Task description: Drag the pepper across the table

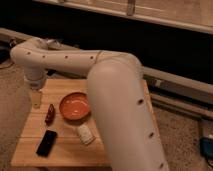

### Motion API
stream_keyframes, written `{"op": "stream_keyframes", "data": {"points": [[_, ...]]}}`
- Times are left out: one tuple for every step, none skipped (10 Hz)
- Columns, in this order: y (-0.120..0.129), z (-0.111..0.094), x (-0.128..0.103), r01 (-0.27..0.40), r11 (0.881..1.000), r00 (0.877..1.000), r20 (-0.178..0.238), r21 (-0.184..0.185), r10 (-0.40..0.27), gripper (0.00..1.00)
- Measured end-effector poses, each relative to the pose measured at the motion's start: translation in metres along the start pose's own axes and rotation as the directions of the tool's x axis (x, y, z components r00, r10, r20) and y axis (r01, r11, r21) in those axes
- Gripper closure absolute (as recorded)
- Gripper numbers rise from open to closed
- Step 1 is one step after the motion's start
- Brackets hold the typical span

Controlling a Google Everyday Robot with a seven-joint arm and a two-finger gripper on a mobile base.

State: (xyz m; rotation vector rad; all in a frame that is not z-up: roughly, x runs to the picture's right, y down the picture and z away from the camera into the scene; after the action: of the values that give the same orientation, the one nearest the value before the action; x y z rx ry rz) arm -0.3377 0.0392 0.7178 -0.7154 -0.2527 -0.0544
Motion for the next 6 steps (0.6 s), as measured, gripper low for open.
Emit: {"op": "stream_keyframes", "data": {"points": [[-0.003,0.011,-0.01,0.024,1.0,1.0,-0.015,-0.008,-0.025,0.2],[-0.005,0.024,-0.017,0.039,0.999,0.999,-0.029,-0.022,-0.039,0.2],[-0.008,0.038,-0.016,0.044,0.998,0.998,-0.05,-0.036,-0.045,0.2],[-0.012,0.052,-0.018,0.047,0.998,0.997,-0.066,-0.052,-0.05,0.2],[-0.013,0.06,-0.019,0.047,0.997,0.996,-0.076,-0.065,-0.051,0.2],[-0.015,0.076,-0.02,0.039,0.995,0.994,-0.101,-0.089,-0.048,0.2]]}}
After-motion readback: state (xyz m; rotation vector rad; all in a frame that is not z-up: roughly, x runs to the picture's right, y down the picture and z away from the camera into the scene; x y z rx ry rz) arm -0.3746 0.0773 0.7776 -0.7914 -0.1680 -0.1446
